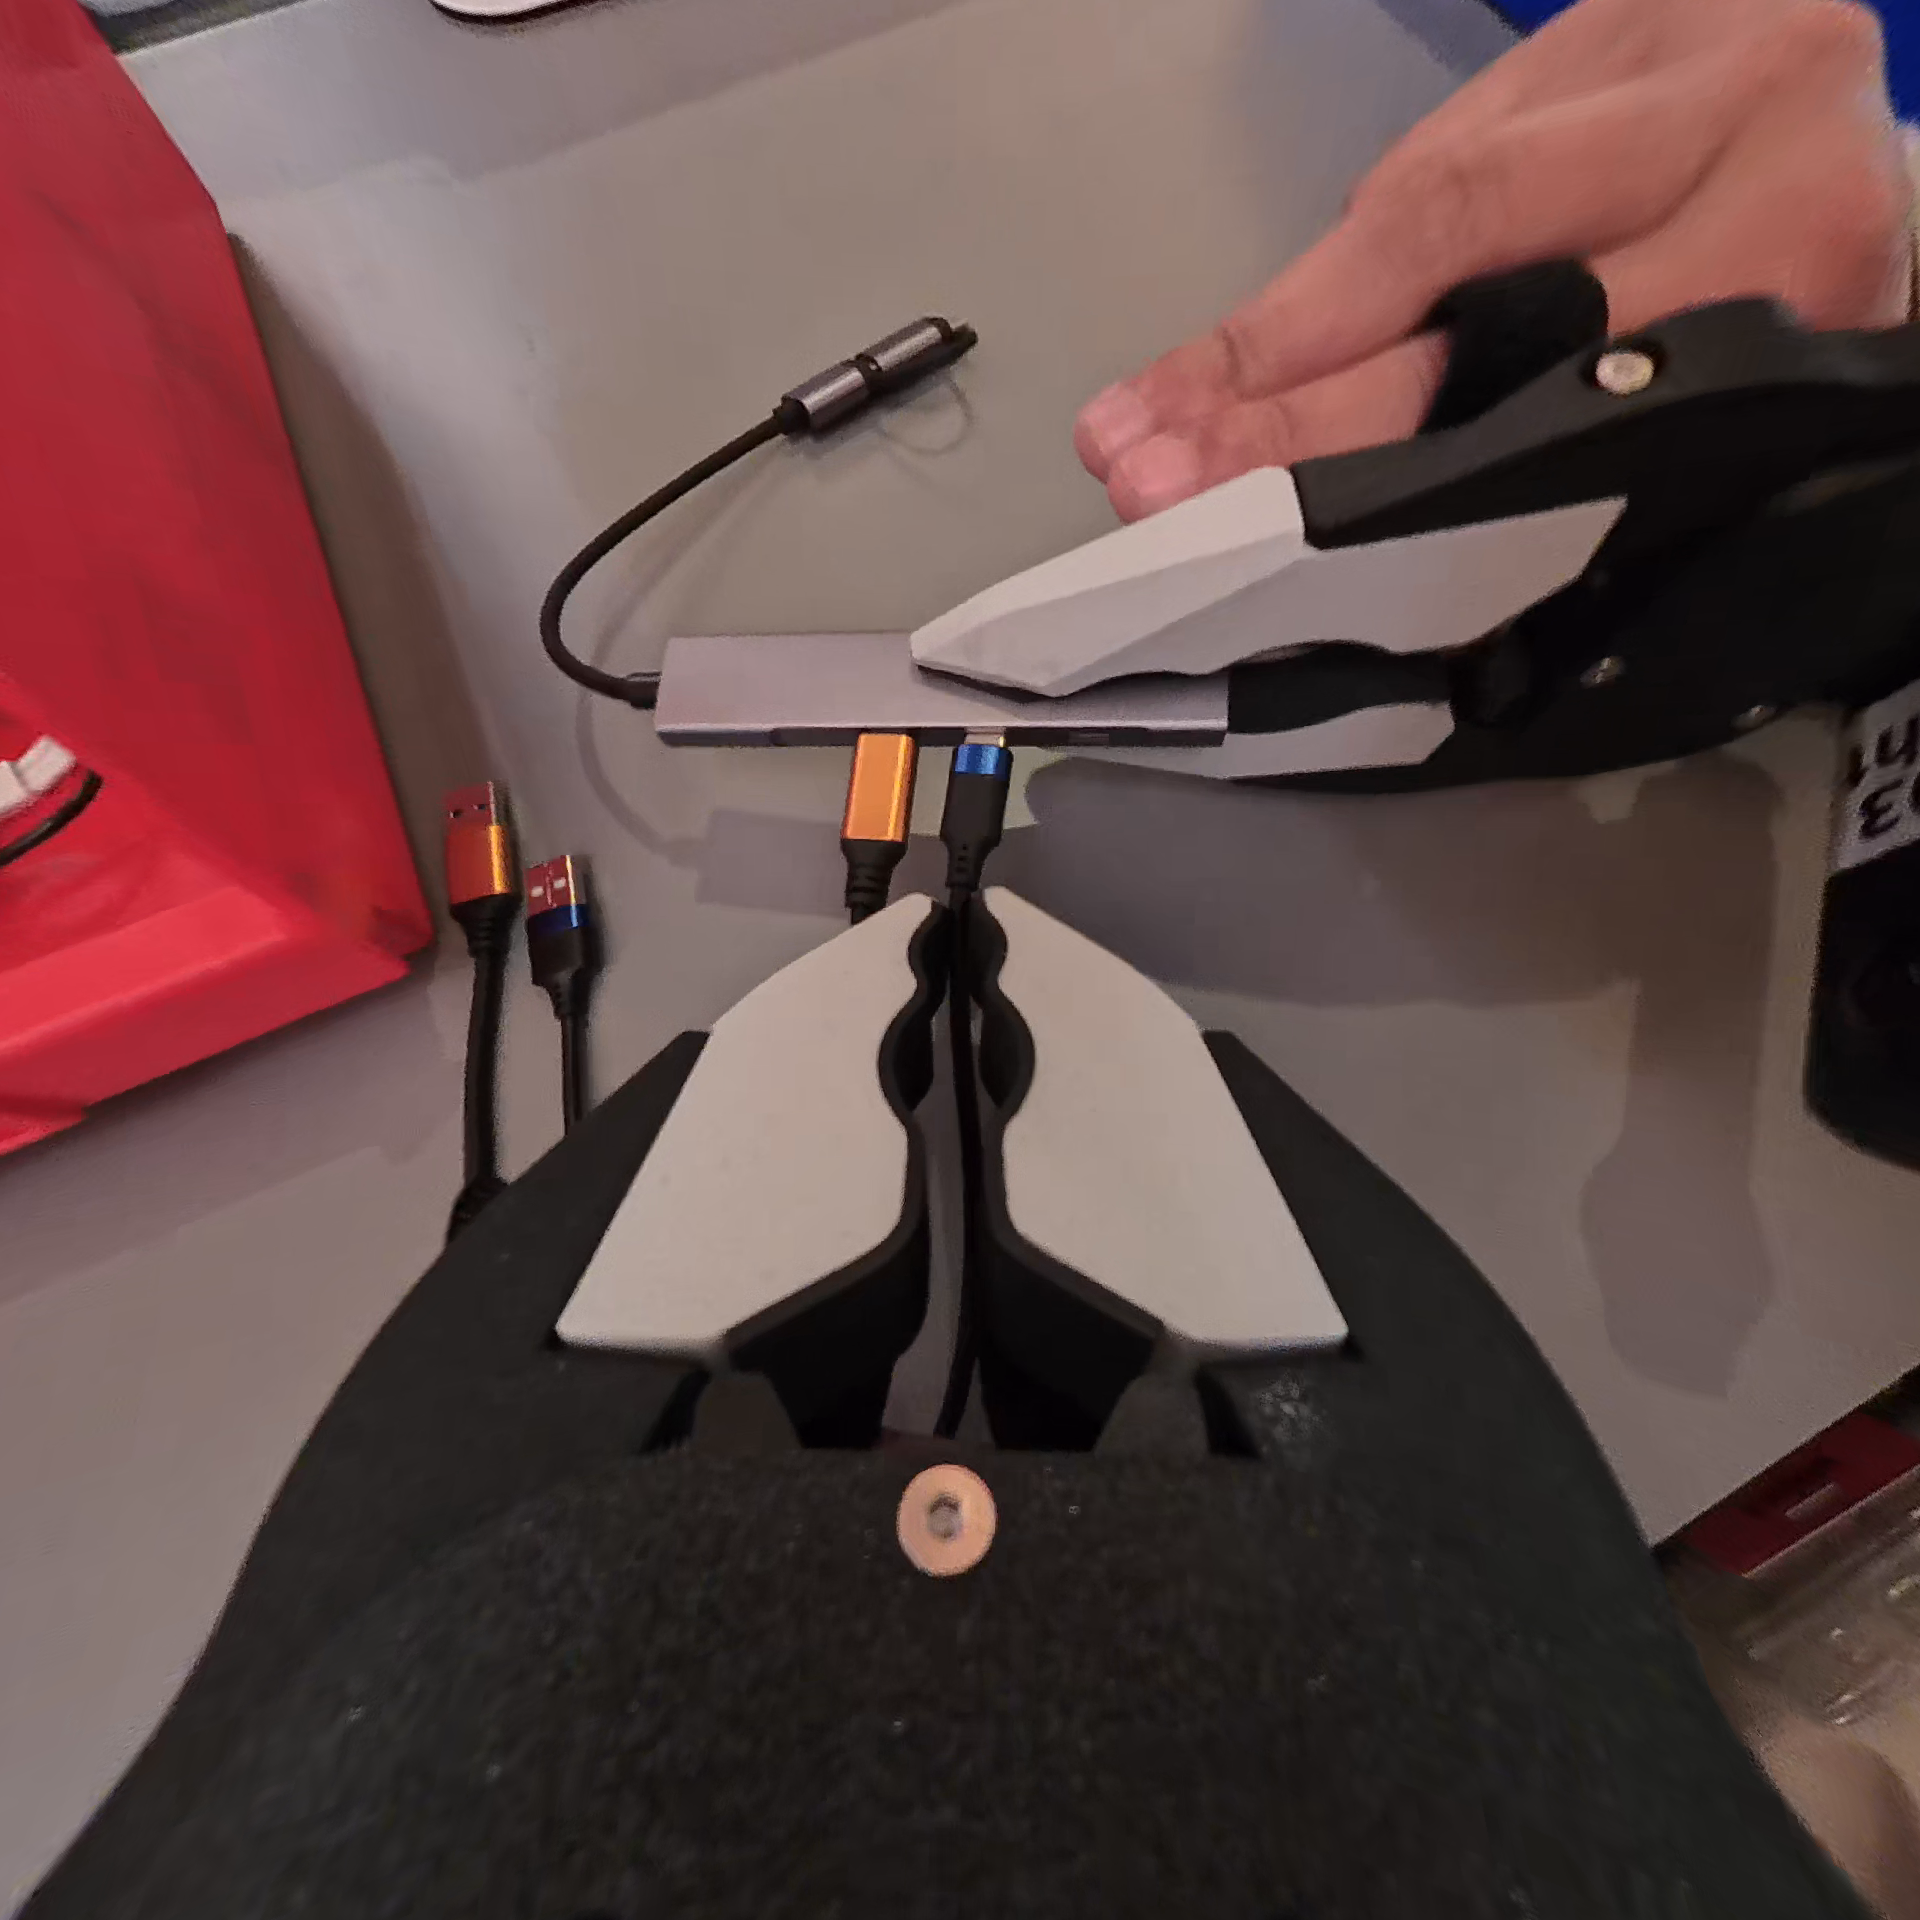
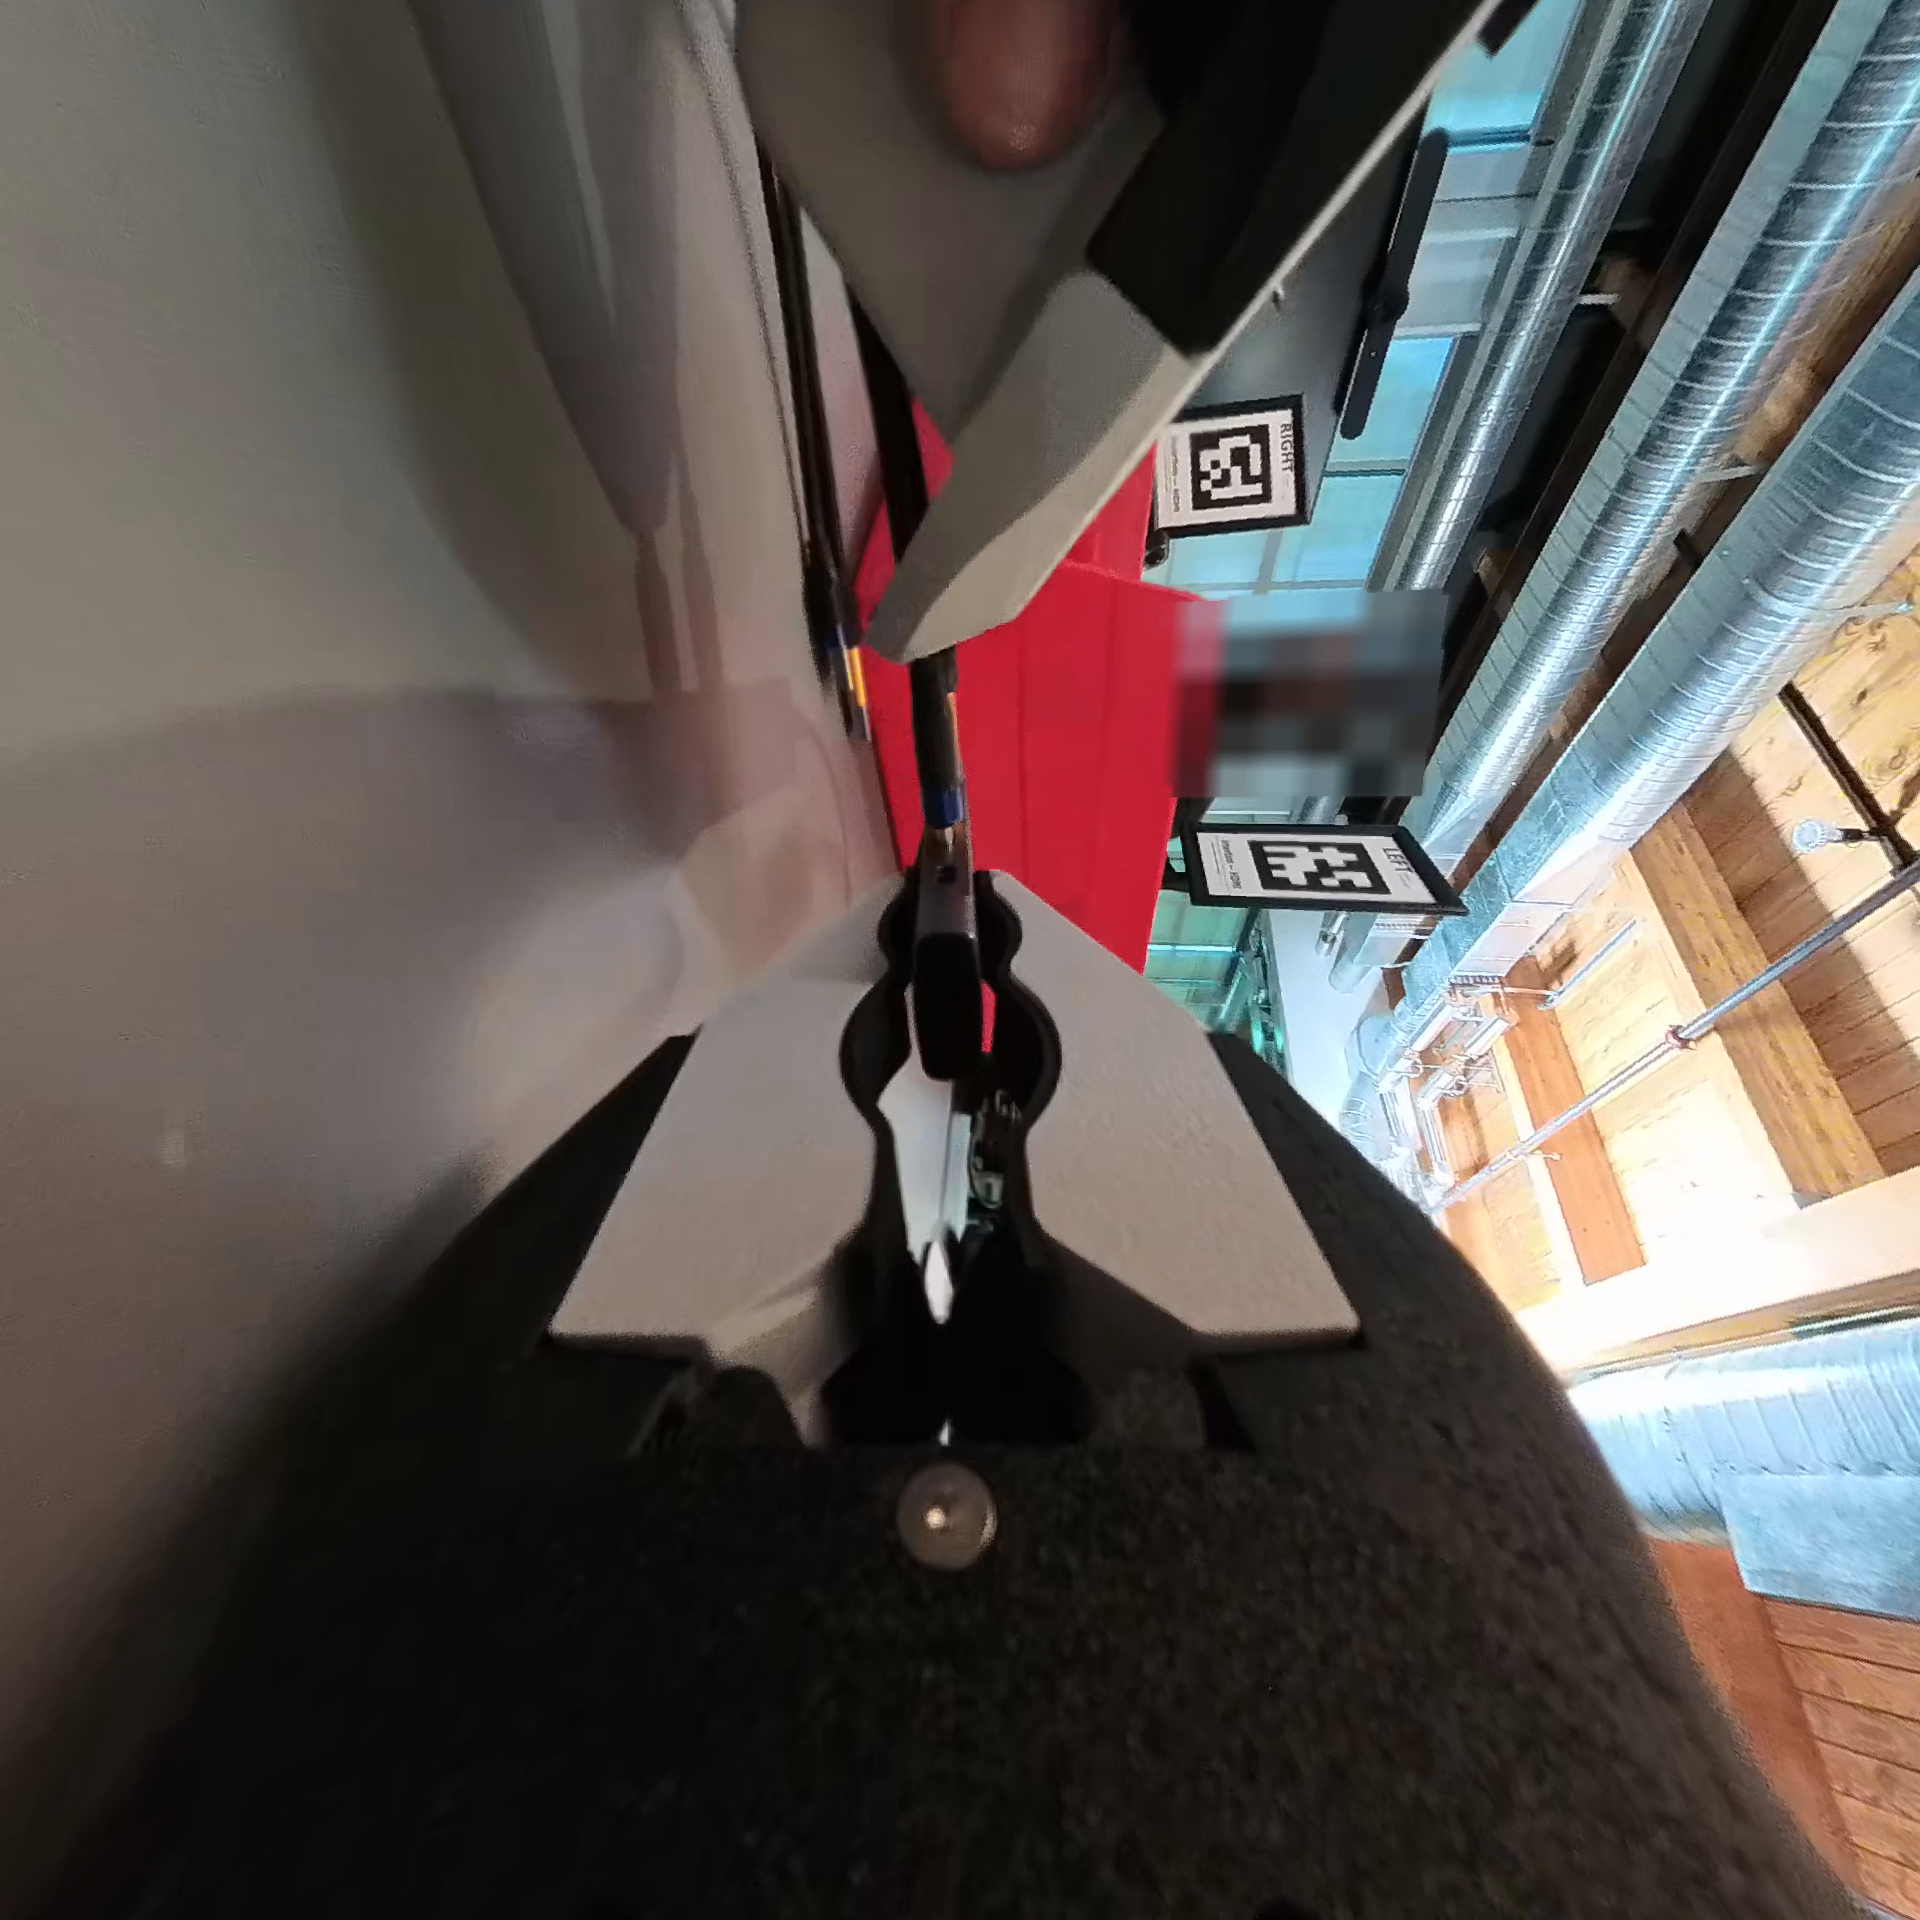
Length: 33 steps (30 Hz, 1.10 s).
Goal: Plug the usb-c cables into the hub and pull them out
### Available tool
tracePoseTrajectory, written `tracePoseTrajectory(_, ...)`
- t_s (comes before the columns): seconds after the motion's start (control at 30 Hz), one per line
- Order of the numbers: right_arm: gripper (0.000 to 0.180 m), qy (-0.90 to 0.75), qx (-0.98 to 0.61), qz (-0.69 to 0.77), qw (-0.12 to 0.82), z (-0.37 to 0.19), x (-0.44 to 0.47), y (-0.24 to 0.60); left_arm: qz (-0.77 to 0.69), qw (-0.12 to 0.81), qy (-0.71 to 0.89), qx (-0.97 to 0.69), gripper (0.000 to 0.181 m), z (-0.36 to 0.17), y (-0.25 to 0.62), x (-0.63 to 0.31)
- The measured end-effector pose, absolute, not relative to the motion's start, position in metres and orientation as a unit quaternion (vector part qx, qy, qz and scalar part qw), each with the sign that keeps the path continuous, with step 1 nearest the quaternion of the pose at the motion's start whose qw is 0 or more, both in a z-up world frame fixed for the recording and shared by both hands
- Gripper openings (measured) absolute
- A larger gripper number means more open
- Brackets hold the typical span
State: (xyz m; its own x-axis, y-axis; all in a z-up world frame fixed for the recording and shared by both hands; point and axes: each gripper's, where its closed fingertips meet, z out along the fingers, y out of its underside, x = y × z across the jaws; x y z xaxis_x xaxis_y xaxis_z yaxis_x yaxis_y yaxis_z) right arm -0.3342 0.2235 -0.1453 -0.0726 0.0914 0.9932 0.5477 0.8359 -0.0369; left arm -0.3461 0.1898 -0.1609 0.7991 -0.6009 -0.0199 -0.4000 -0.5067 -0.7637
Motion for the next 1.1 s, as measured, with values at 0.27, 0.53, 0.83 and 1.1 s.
tracePoseTrajectory(0.27, 0.008, -0.707, -0.223, -0.228, 0.631, -0.145, -0.334, 0.229, -0.136, 0.417, 0.275, -0.856, 0.001, -0.155, 0.196, -0.343)
tracePoseTrajectory(0.53, 0.009, -0.696, -0.272, -0.198, 0.634, -0.146, -0.333, 0.238, -0.115, 0.430, 0.292, -0.846, 0.002, -0.155, 0.203, -0.342)
tracePoseTrajectory(0.83, 0.010, -0.694, -0.265, -0.178, 0.646, -0.145, -0.333, 0.234, -0.114, 0.427, 0.305, -0.844, 0.002, -0.157, 0.202, -0.351)
tracePoseTrajectory(1.1, 0.008, -0.693, -0.264, -0.207, 0.638, -0.147, -0.334, 0.236, -0.119, 0.431, 0.297, -0.844, 0.002, -0.156, 0.203, -0.348)
